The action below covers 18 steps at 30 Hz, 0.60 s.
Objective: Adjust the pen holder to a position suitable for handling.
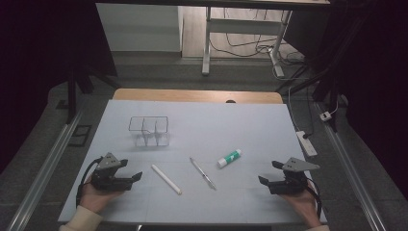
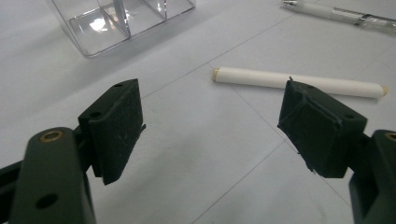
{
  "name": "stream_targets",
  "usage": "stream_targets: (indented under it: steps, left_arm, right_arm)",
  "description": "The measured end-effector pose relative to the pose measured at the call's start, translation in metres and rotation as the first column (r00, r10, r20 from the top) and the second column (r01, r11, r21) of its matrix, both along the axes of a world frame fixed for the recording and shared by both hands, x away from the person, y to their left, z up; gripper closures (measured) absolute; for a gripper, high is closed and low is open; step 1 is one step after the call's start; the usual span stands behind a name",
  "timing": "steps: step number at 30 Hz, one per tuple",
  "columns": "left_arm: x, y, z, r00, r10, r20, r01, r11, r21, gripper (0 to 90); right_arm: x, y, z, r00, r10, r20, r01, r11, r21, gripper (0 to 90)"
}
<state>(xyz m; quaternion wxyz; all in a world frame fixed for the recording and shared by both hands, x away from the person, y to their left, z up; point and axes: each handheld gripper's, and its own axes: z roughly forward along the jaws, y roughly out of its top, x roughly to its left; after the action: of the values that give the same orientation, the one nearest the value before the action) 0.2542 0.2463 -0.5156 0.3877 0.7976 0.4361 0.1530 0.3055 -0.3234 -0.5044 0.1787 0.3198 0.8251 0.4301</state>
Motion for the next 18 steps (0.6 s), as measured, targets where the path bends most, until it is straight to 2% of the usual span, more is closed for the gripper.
stream_targets:
  steps: [18]
  left_arm:
    - [0.0001, 0.0025, 0.0017, 1.0000, 0.004, 0.003, -0.004, 0.9999, -0.016, 22.3]
  right_arm:
    - [-0.0012, 0.0014, 0.0017, 0.9999, -0.002, 0.014, 0.002, 1.000, 0.007, 16.9]
